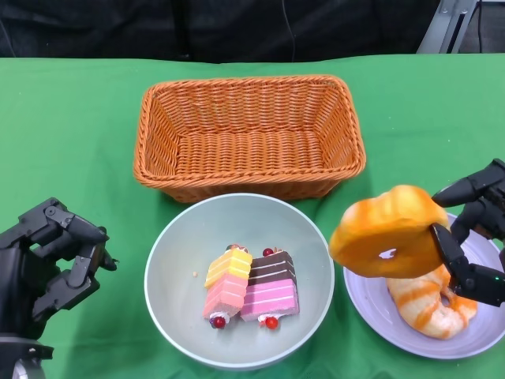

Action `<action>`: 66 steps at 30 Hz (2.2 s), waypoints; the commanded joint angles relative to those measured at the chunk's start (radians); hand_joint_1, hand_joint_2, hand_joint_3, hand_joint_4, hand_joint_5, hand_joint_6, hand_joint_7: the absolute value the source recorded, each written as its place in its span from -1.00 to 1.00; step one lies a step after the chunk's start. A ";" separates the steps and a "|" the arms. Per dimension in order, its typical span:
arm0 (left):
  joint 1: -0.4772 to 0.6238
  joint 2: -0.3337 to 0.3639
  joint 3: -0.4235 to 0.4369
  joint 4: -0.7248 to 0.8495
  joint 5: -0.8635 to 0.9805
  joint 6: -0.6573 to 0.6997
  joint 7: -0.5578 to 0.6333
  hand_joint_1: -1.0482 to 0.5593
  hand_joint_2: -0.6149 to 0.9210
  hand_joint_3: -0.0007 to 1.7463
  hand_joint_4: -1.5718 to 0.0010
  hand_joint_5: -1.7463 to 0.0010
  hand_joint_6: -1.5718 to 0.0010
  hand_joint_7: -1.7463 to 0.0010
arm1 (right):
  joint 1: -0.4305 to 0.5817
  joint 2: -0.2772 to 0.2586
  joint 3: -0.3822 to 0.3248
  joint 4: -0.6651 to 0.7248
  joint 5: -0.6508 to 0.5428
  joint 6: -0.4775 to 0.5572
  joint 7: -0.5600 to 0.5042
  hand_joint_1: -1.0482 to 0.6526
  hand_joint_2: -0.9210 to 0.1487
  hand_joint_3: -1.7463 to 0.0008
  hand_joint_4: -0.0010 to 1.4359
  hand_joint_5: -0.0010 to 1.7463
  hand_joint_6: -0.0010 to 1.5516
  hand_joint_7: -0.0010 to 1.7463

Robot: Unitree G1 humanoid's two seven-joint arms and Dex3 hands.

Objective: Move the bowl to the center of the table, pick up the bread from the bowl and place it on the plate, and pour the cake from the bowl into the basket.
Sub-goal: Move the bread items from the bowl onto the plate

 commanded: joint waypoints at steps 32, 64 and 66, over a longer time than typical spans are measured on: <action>0.007 0.029 0.014 0.026 -0.008 -0.005 -0.021 0.20 0.69 -0.13 -0.13 -0.72 -0.16 -0.36 | -0.016 -0.067 -0.099 0.069 0.067 0.294 0.052 0.08 -0.82 0.25 -0.07 1.00 -0.34 0.84; 0.004 0.031 0.014 0.049 -0.003 -0.019 -0.026 0.18 0.71 -0.17 -0.11 -0.74 -0.15 -0.36 | -0.073 -0.055 -0.091 0.176 0.036 0.411 0.021 0.05 -1.00 0.55 -0.19 0.89 -0.23 0.44; 0.002 0.033 0.014 0.055 -0.002 -0.021 -0.028 0.17 0.71 -0.17 -0.10 -0.74 -0.15 -0.36 | -0.072 -0.053 -0.086 0.175 0.023 0.406 0.015 0.04 -1.00 0.55 -0.18 0.81 -0.19 0.33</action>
